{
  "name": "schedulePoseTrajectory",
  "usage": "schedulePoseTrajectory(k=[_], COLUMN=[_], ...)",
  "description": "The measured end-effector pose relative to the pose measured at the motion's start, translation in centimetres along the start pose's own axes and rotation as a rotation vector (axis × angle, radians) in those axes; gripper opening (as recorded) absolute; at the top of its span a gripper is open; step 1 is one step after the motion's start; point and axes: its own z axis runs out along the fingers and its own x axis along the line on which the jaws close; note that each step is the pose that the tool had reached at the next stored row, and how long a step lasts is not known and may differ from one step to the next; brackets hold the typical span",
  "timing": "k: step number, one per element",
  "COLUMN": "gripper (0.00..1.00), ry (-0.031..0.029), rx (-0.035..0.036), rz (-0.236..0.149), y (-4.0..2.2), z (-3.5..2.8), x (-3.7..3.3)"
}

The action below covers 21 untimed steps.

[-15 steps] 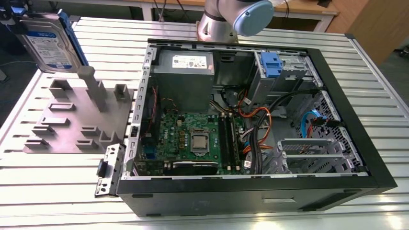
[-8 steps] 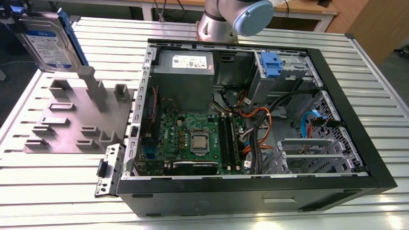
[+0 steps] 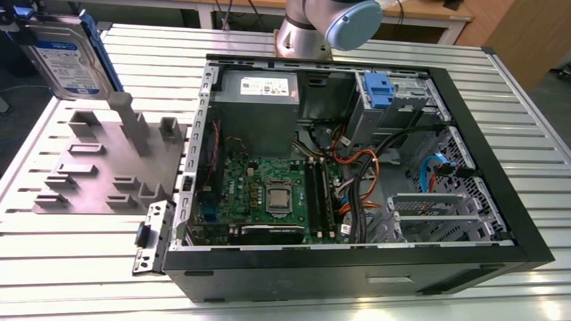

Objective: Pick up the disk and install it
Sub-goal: 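Pick up the disk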

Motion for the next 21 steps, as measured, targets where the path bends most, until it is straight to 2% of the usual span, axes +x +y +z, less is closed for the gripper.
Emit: schedulePoseTrajectory(k=[15,21], gripper=[0.37,0.37], ry=[0.0,0.0], rx=[0.0,-0.0001], rz=[0.0,0.0], y=[-0.27,-0.28], z=[-0.07,-0.42], x=[-0.01,-0.02])
